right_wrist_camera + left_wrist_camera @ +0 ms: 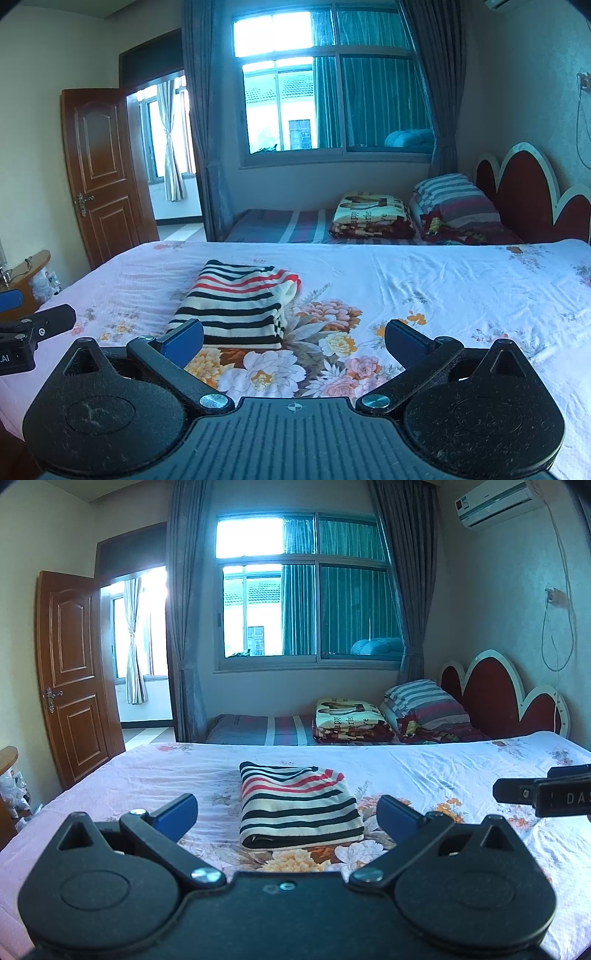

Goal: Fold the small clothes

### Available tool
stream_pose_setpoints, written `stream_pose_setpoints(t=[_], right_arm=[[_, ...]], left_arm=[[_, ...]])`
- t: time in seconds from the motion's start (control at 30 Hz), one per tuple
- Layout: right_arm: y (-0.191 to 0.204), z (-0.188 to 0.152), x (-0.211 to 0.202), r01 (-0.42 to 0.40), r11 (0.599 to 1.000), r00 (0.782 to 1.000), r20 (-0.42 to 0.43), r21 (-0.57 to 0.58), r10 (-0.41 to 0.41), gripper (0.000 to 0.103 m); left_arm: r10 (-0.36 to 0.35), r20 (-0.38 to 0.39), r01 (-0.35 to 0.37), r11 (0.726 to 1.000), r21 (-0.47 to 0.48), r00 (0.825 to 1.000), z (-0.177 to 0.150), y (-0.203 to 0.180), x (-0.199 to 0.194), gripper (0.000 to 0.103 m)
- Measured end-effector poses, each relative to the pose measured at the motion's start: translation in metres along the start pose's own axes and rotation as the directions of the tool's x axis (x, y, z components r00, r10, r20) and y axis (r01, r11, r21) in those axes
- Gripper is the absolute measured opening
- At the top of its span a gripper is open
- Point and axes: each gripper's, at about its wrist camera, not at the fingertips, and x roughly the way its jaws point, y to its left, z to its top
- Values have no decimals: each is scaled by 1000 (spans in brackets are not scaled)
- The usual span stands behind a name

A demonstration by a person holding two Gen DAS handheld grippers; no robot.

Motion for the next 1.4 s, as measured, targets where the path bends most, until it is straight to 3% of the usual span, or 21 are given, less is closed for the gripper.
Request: stream_pose_setpoints(t=[1.17, 1.4], right_arm=[[-5, 3, 6, -22, 1000, 1000, -17, 8, 22, 103], [-5, 3, 8, -35, 999, 999, -24, -5, 35, 103]], left_arm=[[-9, 9, 9, 999, 48, 1000, 1, 1, 7, 102], [-43, 4, 43, 997, 59, 999, 2, 1, 9, 102]])
